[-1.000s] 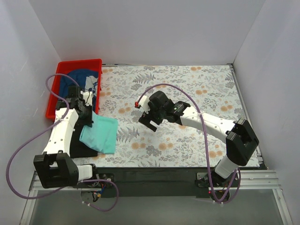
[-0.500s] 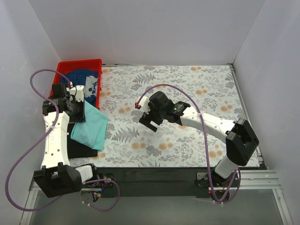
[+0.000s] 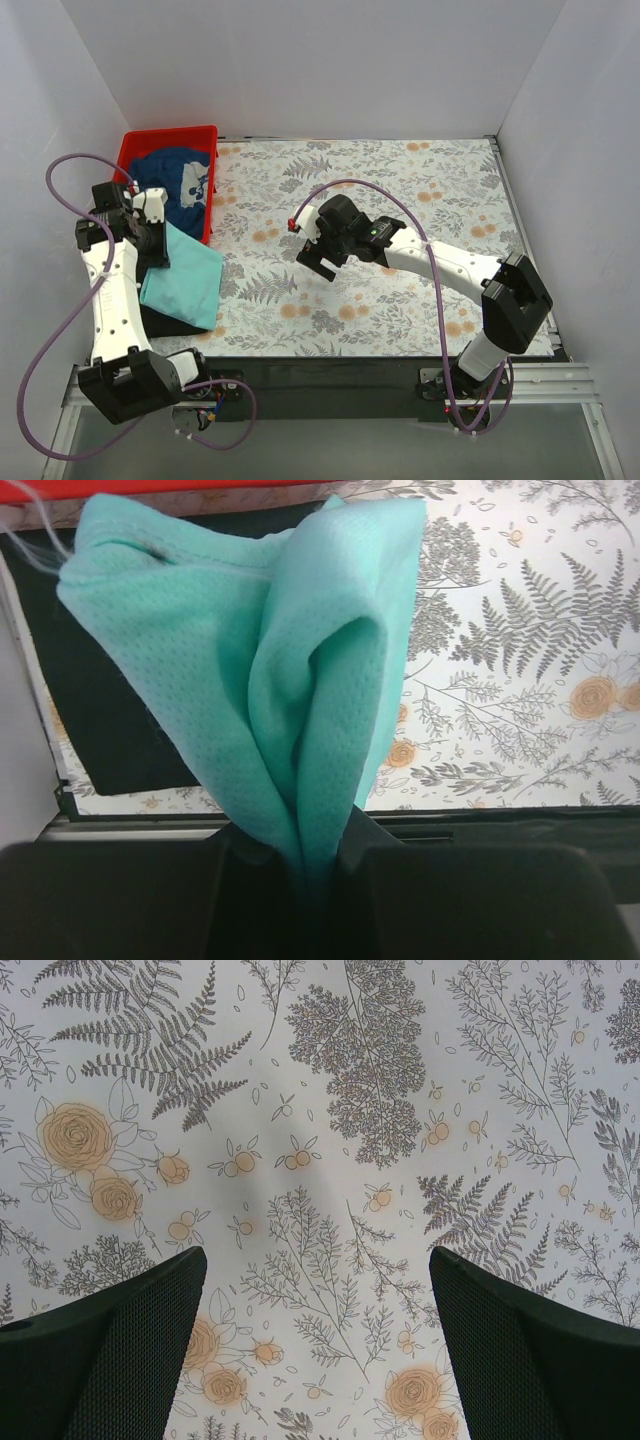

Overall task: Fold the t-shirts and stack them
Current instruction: Neatly place the folded tshirt to the corner

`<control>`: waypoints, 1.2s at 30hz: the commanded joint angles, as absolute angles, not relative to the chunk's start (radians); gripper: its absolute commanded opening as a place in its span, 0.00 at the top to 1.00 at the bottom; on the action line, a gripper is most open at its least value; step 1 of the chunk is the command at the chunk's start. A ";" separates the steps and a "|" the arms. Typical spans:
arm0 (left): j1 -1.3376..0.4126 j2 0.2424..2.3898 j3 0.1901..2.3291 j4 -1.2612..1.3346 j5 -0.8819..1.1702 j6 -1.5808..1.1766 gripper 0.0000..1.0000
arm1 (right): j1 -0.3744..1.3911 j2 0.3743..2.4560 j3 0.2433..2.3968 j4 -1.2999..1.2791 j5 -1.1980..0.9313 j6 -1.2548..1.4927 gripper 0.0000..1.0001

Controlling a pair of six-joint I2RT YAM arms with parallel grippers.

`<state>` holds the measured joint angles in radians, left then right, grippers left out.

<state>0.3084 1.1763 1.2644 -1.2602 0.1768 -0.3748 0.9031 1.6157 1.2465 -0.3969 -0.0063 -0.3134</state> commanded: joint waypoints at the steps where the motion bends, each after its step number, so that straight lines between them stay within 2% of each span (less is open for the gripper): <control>1: 0.360 1.164 1.298 -1.261 0.190 -0.310 1.00 | 0.899 1.589 1.241 -0.396 -0.005 -0.314 0.02; 15: 0.521 1.218 1.169 -1.098 0.201 -0.157 1.00 | 0.899 1.603 1.238 -0.397 -0.009 -0.310 0.02; 36: 0.664 1.313 0.970 -0.781 0.134 -0.035 1.00 | 0.900 1.647 1.252 -0.417 -0.026 -0.307 0.02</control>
